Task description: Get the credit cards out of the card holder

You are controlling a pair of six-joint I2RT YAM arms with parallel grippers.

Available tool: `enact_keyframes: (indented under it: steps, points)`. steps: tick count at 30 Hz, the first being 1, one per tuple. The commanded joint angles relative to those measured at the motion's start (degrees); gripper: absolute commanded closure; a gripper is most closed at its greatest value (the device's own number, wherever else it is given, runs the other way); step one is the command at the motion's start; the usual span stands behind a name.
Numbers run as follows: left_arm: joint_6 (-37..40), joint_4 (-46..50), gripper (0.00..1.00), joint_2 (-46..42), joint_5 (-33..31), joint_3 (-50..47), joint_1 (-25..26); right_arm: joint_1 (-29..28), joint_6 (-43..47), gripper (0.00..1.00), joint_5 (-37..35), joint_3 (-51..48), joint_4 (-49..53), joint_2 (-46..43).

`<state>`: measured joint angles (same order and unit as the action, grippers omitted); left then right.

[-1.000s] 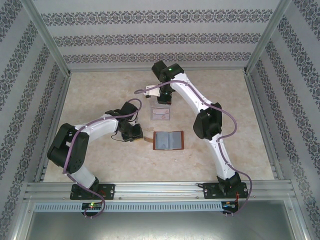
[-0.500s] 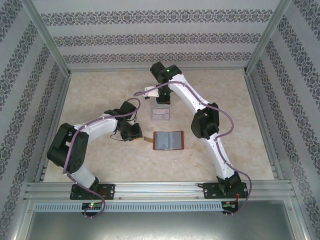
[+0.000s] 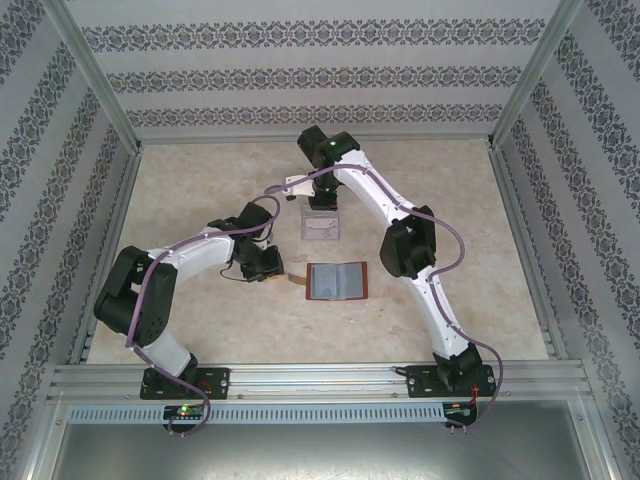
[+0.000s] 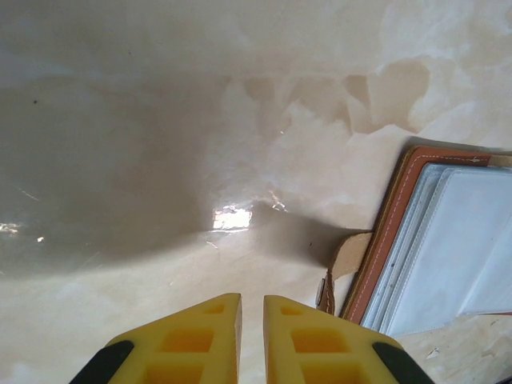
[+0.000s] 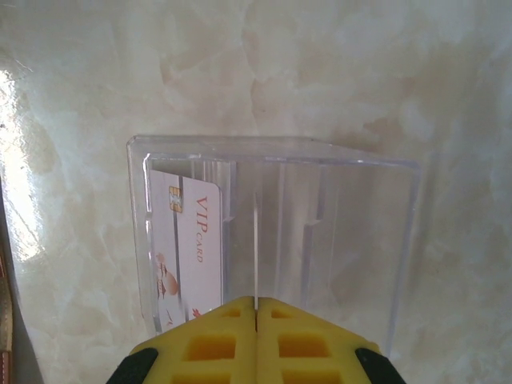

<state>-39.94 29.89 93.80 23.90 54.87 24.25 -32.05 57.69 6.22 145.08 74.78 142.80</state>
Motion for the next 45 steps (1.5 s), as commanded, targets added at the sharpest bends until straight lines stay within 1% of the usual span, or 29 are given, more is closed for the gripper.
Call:
enact_keyframes:
  steps: [1, 14, 26, 27, 29, 32, 34, 45]
  points:
    - [-0.1, -1.0, 0.85, -0.3, 0.4, 0.2, -0.7, -0.5, 0.9, 1.0, 2.3, 1.4, 0.9, 1.5]
    - [0.2, -0.8, 0.85, 0.0, 0.8, 0.5, -0.6, 0.7, -0.7, 1.0, 6.6, 1.3, 4.9, 2.7]
    - [0.2, -0.6, 0.85, 0.1, 1.0, 0.8, -0.7, 1.7, -2.2, 1.0, 8.5, 1.6, 7.2, 4.2]
    - [0.2, -0.6, 0.85, 0.1, 1.0, 0.8, -0.7, 1.7, -2.3, 0.97, 8.6, 1.8, 7.4, 4.4]
    - [0.2, -0.6, 0.85, 0.1, 1.0, 0.8, -0.7, 1.7, -2.7, 0.87, 8.2, 2.5, 6.9, 4.4]
    - [0.3, -0.5, 0.85, 0.1, 0.9, 0.8, -0.7, 1.8, -3.6, 0.8, 6.9, 3.0, 5.4, 4.0]
    - [0.1, -0.5, 0.85, 0.0, 0.9, 0.9, -0.7, 1.8, -4.1, 0.79, 5.6, 3.1, 4.1, 3.4]
    - [-0.1, -0.7, 0.85, -0.3, 0.8, 0.7, -0.7, 1.8, -4.3, 0.76, 0.7, 3.1, -0.1, 1.2]
